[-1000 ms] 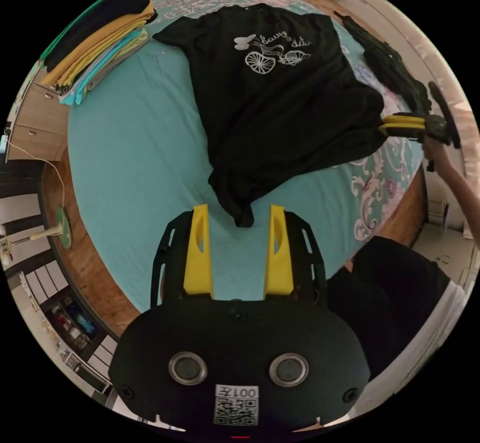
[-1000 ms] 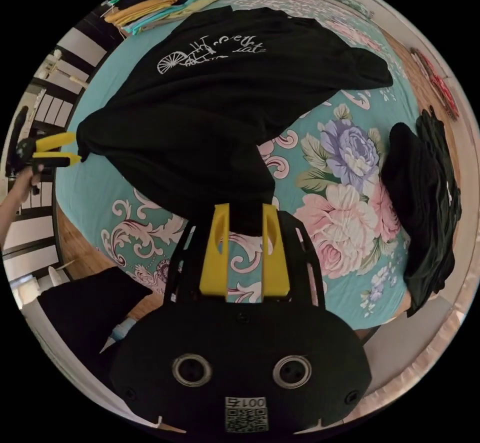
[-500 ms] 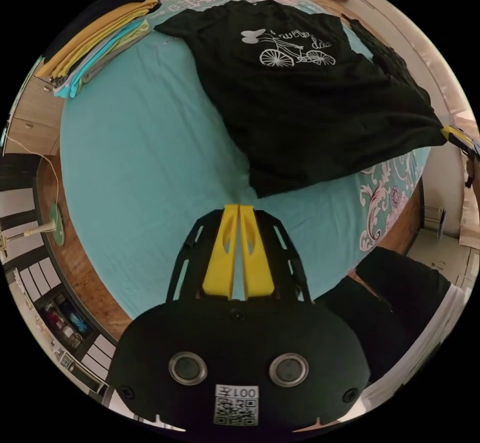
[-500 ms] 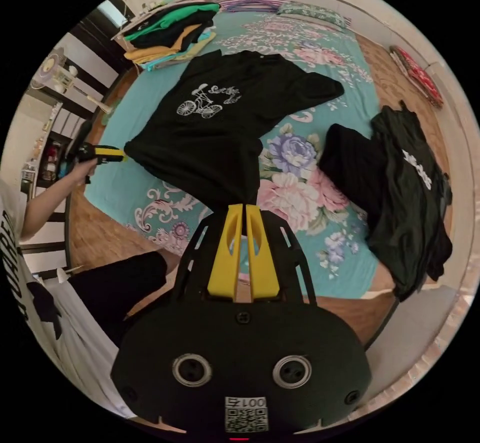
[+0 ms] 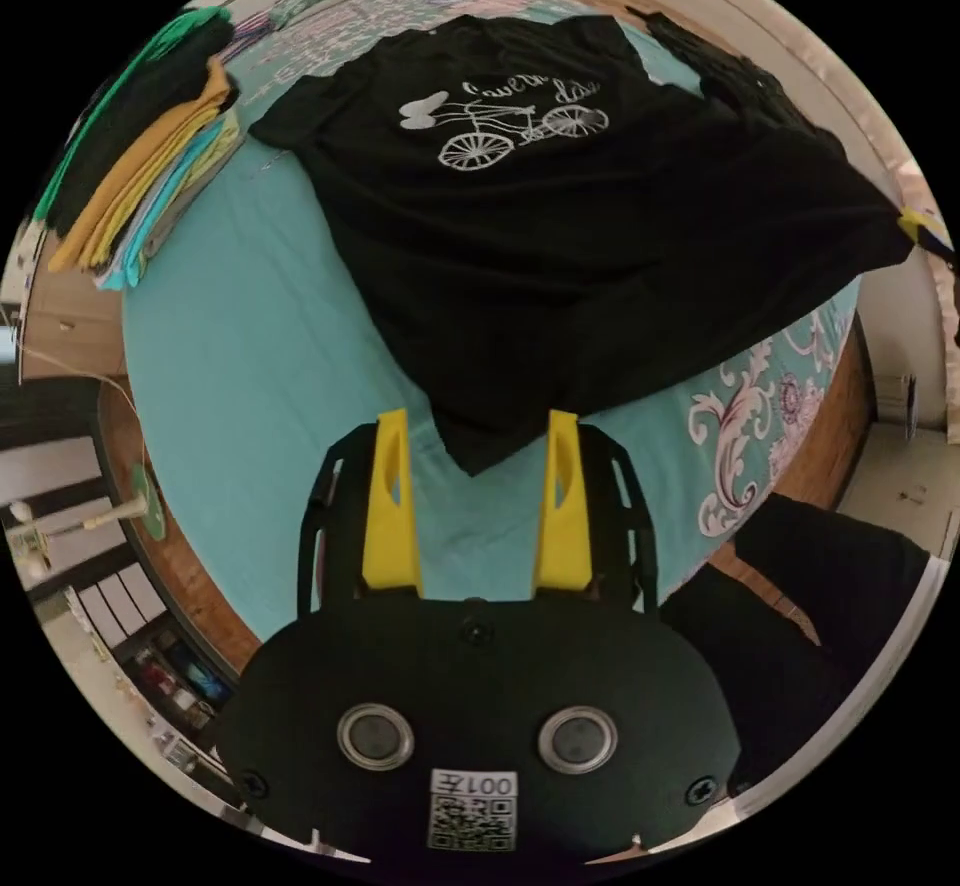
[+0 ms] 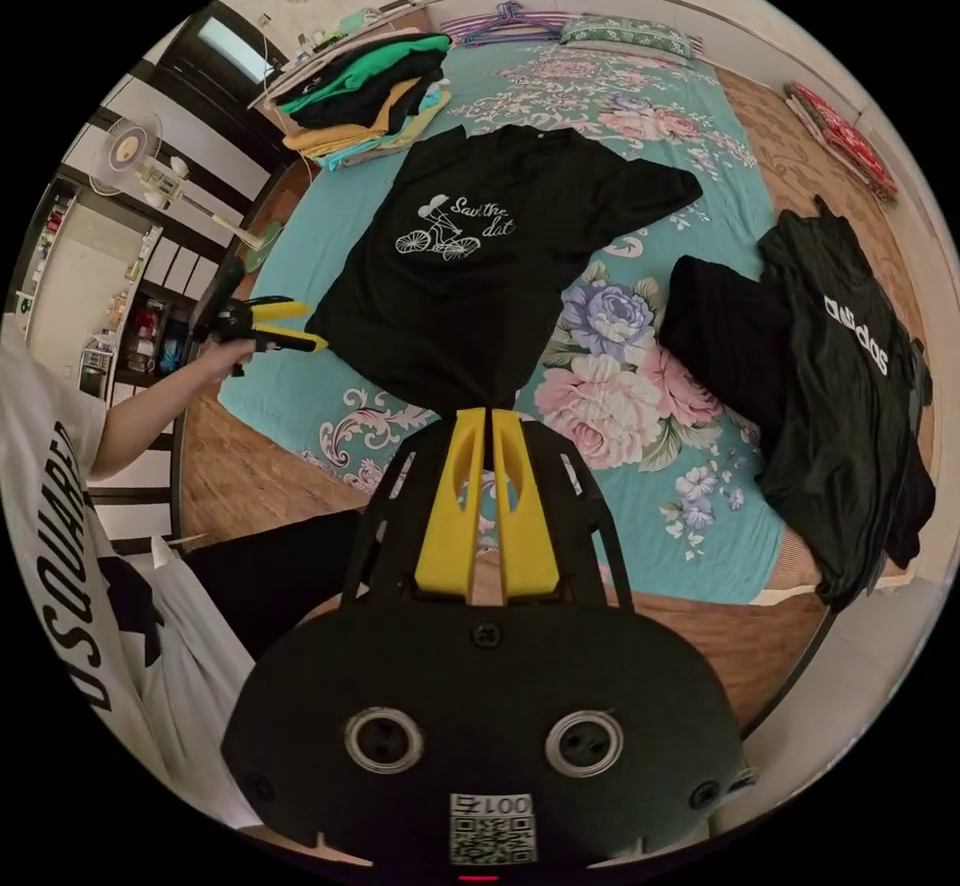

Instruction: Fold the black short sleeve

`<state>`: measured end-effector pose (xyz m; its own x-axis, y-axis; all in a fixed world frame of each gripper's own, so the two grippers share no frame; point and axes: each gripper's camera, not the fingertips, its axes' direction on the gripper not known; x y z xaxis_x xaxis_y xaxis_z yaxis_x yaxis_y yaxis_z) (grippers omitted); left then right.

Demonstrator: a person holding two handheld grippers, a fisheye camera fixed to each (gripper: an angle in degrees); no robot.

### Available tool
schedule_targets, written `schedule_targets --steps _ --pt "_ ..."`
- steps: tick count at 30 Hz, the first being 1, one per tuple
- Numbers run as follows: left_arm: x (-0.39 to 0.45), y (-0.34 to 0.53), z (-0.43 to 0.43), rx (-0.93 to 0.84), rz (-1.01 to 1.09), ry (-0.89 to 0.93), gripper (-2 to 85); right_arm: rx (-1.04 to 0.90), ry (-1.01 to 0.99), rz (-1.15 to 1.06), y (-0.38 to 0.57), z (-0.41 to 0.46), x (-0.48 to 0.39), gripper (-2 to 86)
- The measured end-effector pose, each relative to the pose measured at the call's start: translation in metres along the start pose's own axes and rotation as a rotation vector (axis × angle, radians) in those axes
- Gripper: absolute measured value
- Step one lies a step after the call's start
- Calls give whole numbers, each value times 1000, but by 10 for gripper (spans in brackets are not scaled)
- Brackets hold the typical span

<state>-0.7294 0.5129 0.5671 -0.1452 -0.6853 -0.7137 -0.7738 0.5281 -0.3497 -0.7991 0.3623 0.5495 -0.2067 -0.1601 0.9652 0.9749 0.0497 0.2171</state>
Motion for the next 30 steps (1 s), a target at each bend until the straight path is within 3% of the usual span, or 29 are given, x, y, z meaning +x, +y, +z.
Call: schedule_targets --steps 2,4,9,16,19,22,26,30 --pt "7 -12 13 -44 96 9 63 -5 -1 -4 6 -4 7 5" --pt "5 -14 13 -65 66 -10 27 -1 -12 4 11 -8 16 5" --pt "-21 13 -17 -16 -53 131 8 3 -41 46 28 -15 40 4" --pt "-55 95 -41 -9 -264 345 -2 -244 -52 13 75 28 34 2" --pt "-74 77 -37 70 -283 419 -3 -250 -13 -12 62 49 48 2" --pt "-118 7 -76 265 -208 402 -3 -112 127 -124 -5 29 72 2" --pt "-171 -86 -206 539 -100 273 -3 312 350 -162 -106 -99 88 2" --pt "-177 -101 -301 638 -67 114 -3 583 367 -174 -123 -204 72 2"
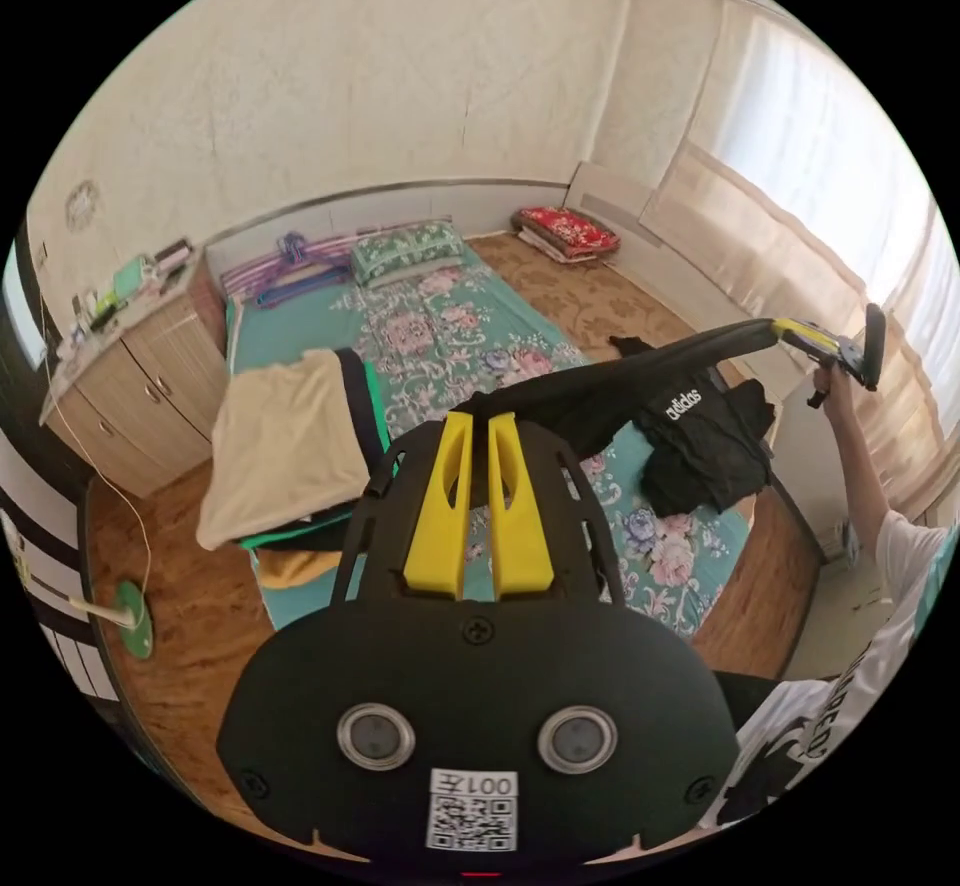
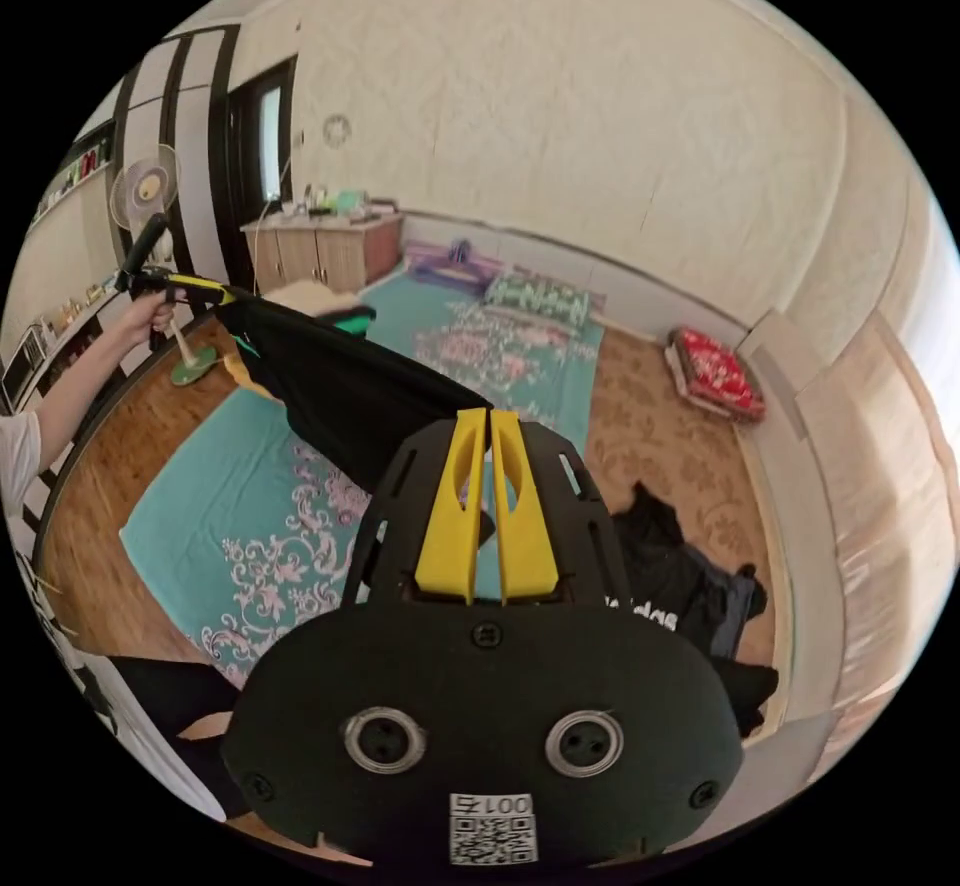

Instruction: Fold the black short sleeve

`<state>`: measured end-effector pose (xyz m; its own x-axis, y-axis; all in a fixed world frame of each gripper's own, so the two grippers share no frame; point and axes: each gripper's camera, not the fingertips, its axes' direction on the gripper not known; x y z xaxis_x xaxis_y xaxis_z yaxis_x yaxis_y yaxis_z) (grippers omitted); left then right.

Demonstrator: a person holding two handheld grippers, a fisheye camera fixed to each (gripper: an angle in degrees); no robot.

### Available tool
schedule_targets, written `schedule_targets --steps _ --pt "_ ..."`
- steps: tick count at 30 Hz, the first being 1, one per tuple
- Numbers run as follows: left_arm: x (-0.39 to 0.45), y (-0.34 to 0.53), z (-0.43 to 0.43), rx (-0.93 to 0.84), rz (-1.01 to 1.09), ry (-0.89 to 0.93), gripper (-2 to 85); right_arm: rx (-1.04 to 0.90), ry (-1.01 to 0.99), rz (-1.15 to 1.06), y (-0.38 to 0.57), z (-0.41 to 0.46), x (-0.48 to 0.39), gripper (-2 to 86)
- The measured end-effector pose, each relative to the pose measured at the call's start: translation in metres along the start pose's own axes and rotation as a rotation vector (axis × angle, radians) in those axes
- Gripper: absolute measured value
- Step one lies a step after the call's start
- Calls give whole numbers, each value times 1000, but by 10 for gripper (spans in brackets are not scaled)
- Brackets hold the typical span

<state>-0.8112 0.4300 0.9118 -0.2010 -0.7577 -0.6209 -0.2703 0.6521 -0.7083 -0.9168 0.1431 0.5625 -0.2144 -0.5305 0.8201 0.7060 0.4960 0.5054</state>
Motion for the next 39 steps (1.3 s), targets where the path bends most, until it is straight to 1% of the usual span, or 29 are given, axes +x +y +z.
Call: schedule_targets --steps 2,4,6,9,12,14,15,17,18,20,23,28,32,36,39 --pt "9 -12 -31 30 43 -21 -4 66 38 -35 -13 -36 -6 2" --pt "14 -8 -45 31 53 -16 -5 74 57 -77 -11 -52 -17 2" --pt "20 5 -50 15 58 -4 -8 59 55 -118 -2 -59 -29 2" --pt "29 45 -37 -54 71 16 -13 -12 -13 -156 23 -57 -49 2" --pt "42 101 -1 -182 102 32 -15 -160 -95 -155 63 -33 -69 2" --pt "51 154 39 -324 94 82 -15 -337 -177 -128 105 3 -83 2" --pt "52 168 50 -362 74 101 -15 -383 -210 -116 117 14 -87 2" --pt "58 225 93 -526 3 176 -16 -578 -315 -25 168 57 -97 2" --pt "60 239 102 -550 -26 185 -15 -614 -350 2 179 66 -100 2" --pt "66 285 132 -666 -115 246 -15 -738 -420 69 220 97 -109 2" --pt "75 317 152 -734 -180 297 -12 -864 -467 102 251 125 -120 3" --pt "86 323 166 -786 -163 283 -2 -951 -512 106 255 148 -126 3" --pt "94 312 171 -786 -138 254 9 -955 -542 158 243 159 -122 3" --pt "103 318 191 -820 -176 259 18 -995 -545 165 239 186 -126 6" --pt "111 325 200 -879 -174 248 33 -1072 -609 81 232 211 -136 8"
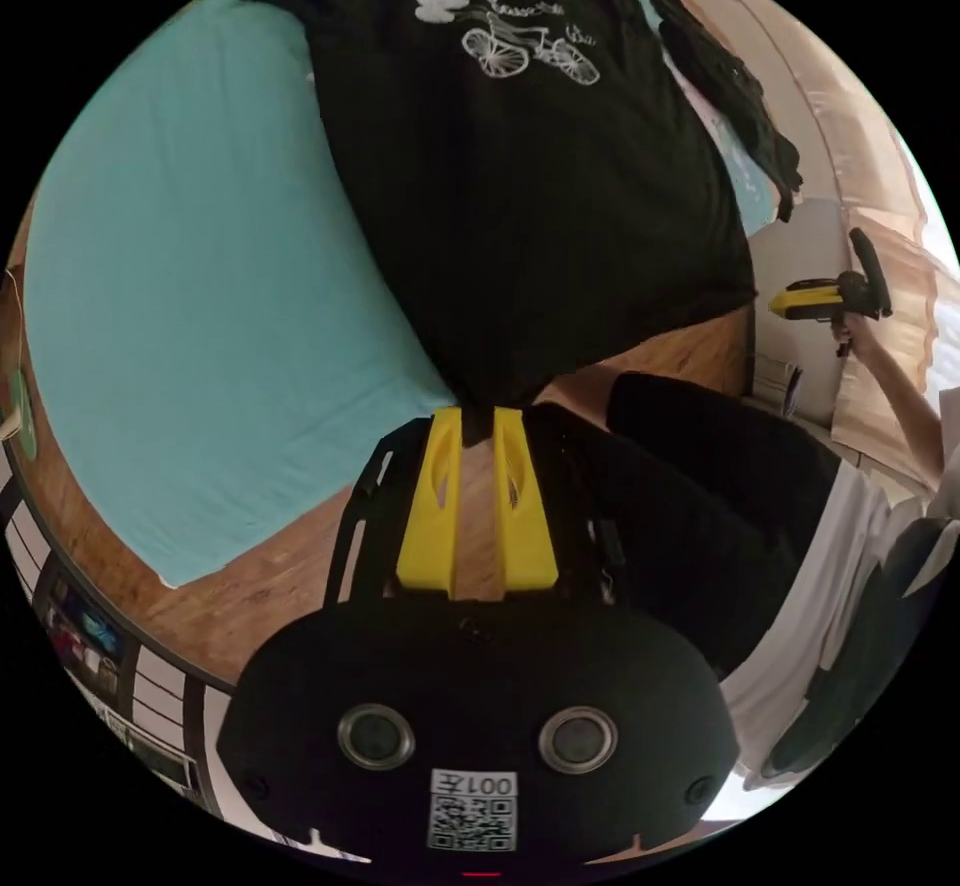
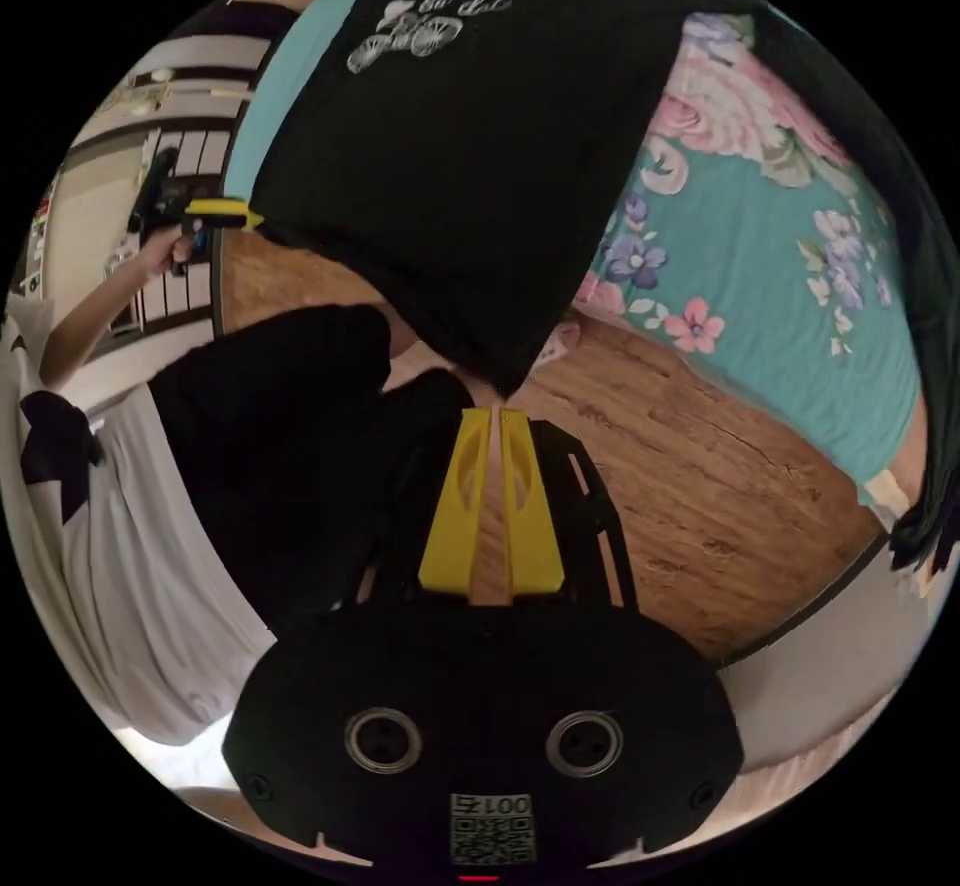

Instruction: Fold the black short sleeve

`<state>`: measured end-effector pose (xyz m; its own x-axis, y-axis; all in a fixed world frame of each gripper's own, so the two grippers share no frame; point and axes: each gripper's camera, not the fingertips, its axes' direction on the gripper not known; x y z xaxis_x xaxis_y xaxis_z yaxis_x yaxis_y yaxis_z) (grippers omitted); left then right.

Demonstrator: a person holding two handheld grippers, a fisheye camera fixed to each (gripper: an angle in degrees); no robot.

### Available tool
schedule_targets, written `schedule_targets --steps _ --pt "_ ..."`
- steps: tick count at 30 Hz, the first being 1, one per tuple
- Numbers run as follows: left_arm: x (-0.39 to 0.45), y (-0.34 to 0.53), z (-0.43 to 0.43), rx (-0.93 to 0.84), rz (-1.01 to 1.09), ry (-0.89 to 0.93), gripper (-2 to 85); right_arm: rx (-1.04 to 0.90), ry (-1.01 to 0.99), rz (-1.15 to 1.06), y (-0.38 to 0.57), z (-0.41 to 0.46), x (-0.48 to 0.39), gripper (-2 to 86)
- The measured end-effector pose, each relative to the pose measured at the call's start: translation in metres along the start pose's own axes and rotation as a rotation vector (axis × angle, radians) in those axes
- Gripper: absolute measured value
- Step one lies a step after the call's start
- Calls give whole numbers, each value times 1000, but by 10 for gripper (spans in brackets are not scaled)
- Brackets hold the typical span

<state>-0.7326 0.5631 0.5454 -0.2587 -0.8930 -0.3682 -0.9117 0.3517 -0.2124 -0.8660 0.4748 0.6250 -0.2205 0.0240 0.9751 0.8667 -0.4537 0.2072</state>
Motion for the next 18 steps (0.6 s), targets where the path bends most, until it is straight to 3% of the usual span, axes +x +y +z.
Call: schedule_targets --steps 4,6,11,14,18 --pt "-13 -5 -29 10 -54 -63 62 -170 103 -131 -31 -22 -3 14" --pt "-20 -25 -65 93 -23 -115 72 -103 183 -155 -55 -57 -1 18" --pt "-15 -166 -175 364 244 -254 103 301 406 -248 -191 -182 0 59" --pt "3 -258 -195 334 380 -378 109 390 574 -259 -287 -218 -2 86" --pt "14 -344 -179 166 427 -459 115 349 594 -201 -389 -231 20 94"
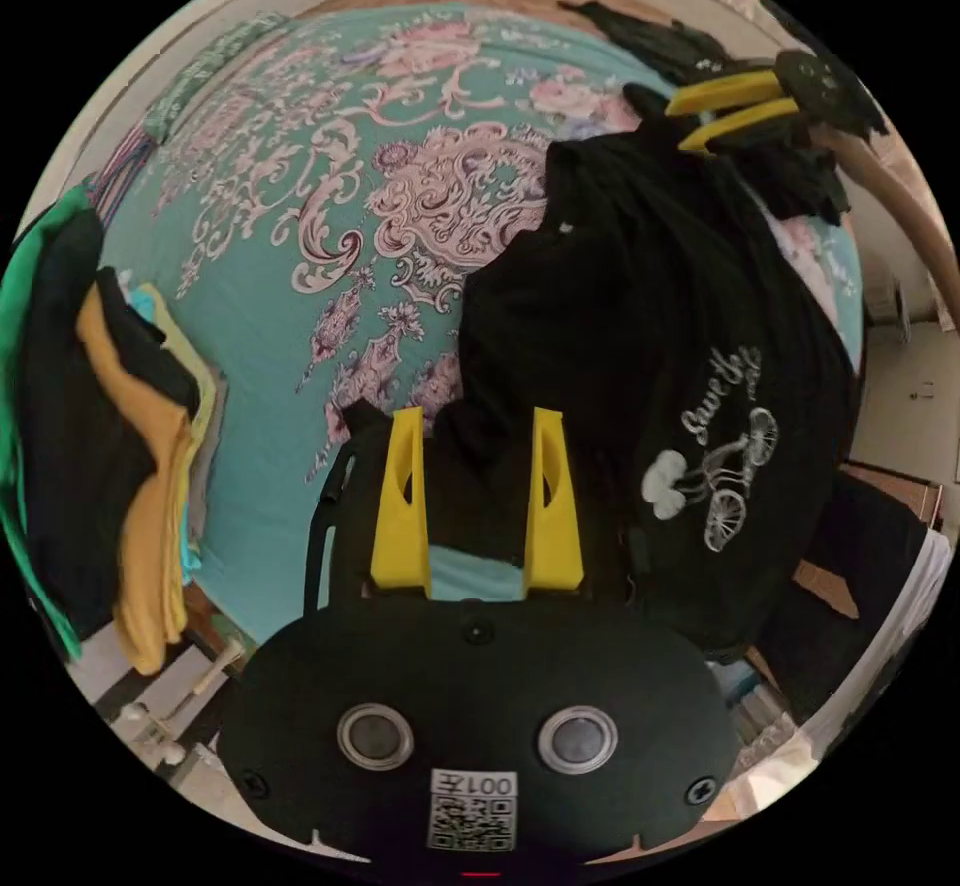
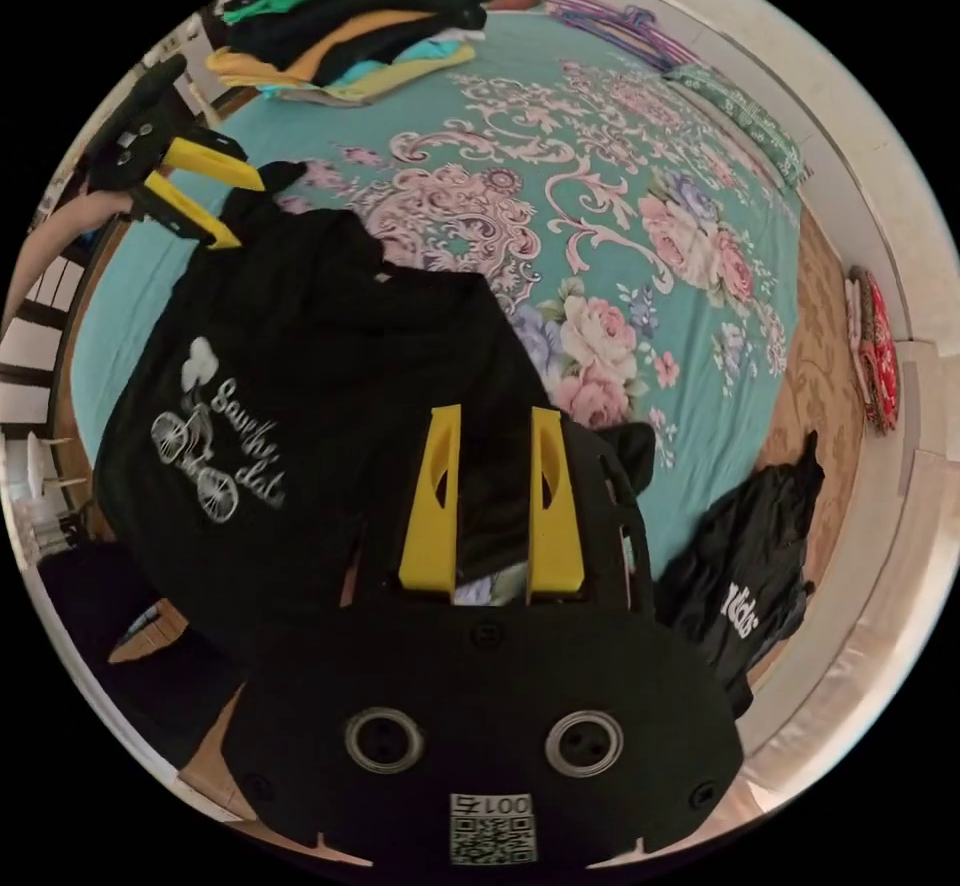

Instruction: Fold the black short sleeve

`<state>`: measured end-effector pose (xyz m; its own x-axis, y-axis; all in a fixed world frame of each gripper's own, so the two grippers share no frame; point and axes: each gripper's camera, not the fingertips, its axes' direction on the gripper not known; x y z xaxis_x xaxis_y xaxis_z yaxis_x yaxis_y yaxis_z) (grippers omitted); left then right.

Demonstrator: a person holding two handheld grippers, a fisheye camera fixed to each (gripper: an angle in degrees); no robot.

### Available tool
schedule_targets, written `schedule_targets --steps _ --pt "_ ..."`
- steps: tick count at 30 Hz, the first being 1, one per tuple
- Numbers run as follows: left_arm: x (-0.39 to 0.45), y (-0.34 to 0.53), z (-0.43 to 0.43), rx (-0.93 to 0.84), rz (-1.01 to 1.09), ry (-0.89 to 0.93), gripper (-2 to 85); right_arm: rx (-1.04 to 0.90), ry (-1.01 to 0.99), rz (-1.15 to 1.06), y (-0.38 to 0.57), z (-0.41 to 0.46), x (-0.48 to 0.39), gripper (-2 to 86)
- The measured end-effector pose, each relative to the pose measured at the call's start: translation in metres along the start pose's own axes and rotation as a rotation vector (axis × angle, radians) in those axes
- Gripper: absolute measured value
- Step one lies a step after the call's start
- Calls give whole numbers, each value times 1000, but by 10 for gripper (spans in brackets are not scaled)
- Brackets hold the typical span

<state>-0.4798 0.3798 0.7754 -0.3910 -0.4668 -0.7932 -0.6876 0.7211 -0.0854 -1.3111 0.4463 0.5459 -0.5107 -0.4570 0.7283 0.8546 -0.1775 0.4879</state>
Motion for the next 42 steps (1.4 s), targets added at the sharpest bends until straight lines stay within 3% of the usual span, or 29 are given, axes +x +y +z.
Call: schedule_targets --steps 2,5,8,10,14,20,26,28,33,37,40,42 --pt "-4 -29 19 -96 -4 -76 108 -61 -1 2 -41 27 18 95" --pt "-7 -38 21 -100 3 -8 72 -175 -88 -19 -71 55 33 79" --pt "-10 -31 7 -48 -50 71 2 -109 -137 -81 -75 45 44 24" --pt "-13 -22 -8 -6 -101 43 -5 -97 -57 -114 -73 35 50 14" --pt "-31 -10 -27 81 -222 81 -9 37 -93 -77 -77 2 85 8" --pt "-30 -16 -13 110 -406 23 -6 -20 -77 -24 -100 41 111 15" --pt "-15 -20 -25 75 -308 43 49 22 -195 -84 -93 26 134 59" --pt "-14 -12 -38 98 -297 23 57 41 -118 -101 -85 12 140 66" --pt "-23 24 -60 88 -372 -80 82 32 74 -5 -62 -4 167 98" --pt "-22 42 -40 79 -461 203 80 -123 -70 171 -57 35 193 87" --pt "-5 46 -44 134 -496 141 22 25 -220 271 -48 32 201 26" --pt "0 49 -53 111 -523 150 2 10 -239 303 -45 30 204 15"
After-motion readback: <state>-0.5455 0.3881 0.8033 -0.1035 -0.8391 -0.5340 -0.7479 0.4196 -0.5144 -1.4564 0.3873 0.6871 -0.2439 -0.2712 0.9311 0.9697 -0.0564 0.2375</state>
